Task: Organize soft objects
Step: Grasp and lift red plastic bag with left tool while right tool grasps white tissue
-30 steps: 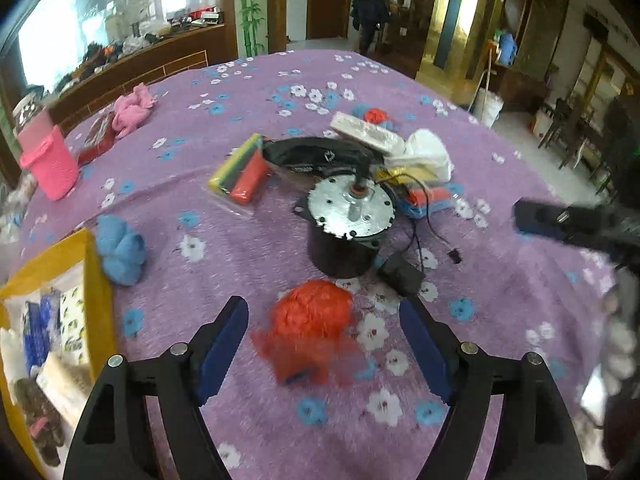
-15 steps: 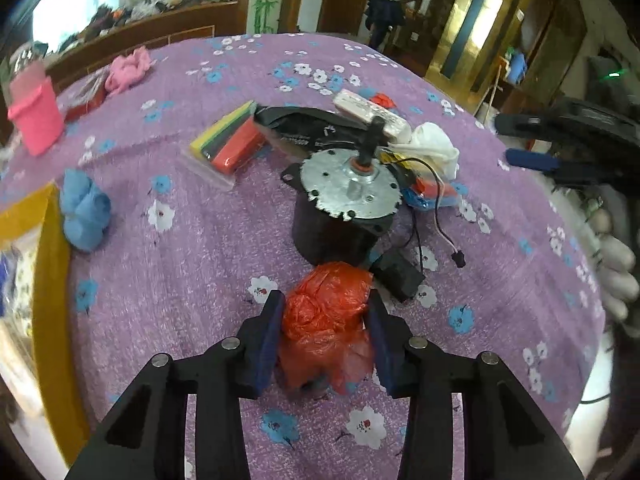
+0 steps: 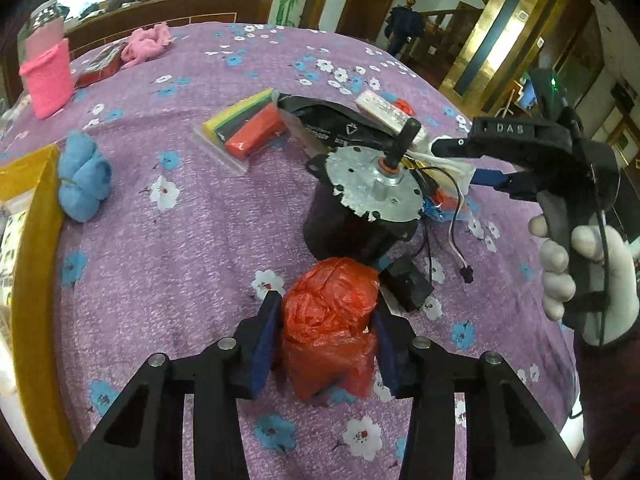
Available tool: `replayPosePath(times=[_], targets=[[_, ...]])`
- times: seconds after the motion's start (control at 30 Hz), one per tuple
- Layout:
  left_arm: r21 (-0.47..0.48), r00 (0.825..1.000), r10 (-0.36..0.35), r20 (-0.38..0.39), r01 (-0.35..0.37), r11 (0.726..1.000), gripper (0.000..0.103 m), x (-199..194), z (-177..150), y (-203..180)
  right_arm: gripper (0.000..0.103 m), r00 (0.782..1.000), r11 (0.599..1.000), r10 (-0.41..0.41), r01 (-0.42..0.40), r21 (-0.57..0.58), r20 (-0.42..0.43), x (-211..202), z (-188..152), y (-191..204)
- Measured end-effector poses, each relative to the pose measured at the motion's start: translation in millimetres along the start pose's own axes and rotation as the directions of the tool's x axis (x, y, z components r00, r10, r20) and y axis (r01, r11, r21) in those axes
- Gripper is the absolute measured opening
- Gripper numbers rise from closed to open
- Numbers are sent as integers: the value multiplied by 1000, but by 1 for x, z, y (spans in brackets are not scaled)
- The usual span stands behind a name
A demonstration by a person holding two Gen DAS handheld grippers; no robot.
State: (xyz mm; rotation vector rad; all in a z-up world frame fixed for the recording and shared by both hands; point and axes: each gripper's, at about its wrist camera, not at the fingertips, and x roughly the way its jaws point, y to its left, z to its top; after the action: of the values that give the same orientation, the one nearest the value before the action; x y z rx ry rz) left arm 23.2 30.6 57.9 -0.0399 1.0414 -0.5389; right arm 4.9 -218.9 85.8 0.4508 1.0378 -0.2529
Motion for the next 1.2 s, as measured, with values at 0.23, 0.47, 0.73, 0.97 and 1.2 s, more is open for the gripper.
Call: replayPosePath(times=[0.23, 0.47, 0.73, 0.97, 1.2], targets=[[4, 997, -21, 70, 21, 1000, 39, -33, -10, -5, 14, 999, 999, 14, -12, -52, 37, -19, -8, -1], [-22, 986, -76, 149, 80, 997, 39, -79, -27, 0, 14, 990, 996, 50, -40, -81, 133, -76, -23, -1], [-66, 968, -95, 232, 113, 991, 39, -130, -59, 17, 14, 980, 983, 125, -101, -154, 155, -118, -55, 22], [-123, 952, -61, 301, 103, 987, 39, -173, -92, 45, 15, 971, 955, 197, -158, -252, 139, -137, -92, 66], [-218, 936, -2, 351, 83, 972, 39, -211, -128, 92, 31, 990, 975, 89, -64, -213, 109, -117, -109, 68]])
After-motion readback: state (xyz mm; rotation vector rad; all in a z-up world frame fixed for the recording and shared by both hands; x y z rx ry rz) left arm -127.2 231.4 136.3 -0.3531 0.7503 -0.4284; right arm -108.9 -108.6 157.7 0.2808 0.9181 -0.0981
